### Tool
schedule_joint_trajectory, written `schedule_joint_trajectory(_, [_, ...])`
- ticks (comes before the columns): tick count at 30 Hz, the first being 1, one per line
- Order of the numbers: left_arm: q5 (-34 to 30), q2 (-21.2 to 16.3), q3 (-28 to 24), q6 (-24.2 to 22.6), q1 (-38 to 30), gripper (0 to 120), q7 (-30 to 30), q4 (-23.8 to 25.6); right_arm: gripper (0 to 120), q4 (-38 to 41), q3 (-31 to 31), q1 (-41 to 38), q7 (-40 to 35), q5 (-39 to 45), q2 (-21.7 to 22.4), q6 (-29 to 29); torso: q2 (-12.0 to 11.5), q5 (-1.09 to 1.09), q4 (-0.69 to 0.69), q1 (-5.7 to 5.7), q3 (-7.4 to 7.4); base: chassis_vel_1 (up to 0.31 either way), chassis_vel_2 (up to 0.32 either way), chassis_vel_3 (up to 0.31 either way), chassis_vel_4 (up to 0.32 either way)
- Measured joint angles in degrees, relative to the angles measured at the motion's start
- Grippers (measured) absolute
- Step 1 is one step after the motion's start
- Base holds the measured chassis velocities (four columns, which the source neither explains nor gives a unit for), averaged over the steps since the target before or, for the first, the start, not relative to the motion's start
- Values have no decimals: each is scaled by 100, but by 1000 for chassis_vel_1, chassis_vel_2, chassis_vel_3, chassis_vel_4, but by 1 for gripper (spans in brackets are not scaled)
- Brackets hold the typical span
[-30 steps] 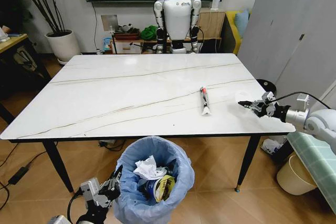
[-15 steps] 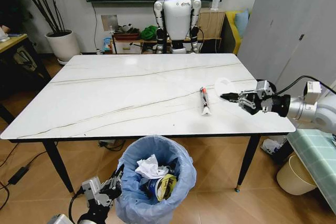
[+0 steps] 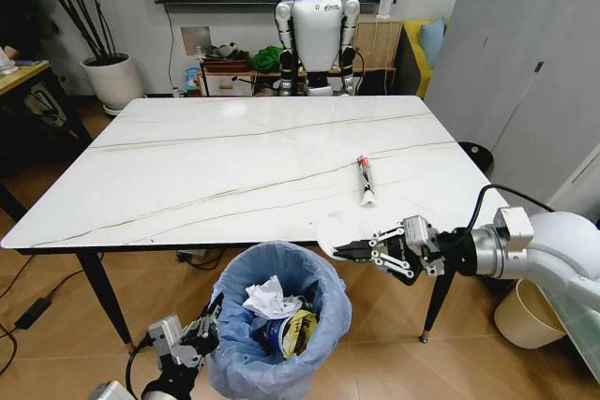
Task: Pick up the trash bin and place the trash from the table into it.
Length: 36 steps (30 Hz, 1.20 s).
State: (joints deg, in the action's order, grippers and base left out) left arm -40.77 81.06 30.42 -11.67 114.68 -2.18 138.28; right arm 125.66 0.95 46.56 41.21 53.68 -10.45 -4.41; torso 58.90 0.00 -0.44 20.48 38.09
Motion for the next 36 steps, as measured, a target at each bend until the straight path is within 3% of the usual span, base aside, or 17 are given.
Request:
schedule_joint_trajectory(6, [-7,27,-212,-55,-140,0,-54,-121,0,94,129,-89,-72,-14,-23,69,0,-1,0,0,0,0,0,0,0])
schedule_joint_trajectory(21, [20,15,-341,-79,-188,0,-64,-198,0,200,1174,-568,-375,-164,-752,65,0,1,2,0,0,0,0,0,0])
schedule_joint_trajectory(30, [18,35,-329,-81,-180,0,-65,-177,0,145,1278,-571,-381,-170,-747,-85,0,0,0,0,0,0,0,0,0])
schedule_joint_trajectory(36, [15,43,-314,-82,-181,0,-64,-173,21,129,1285,-537,-355,-122,-737,-136,0,0,0,0,0,0,0,0,0])
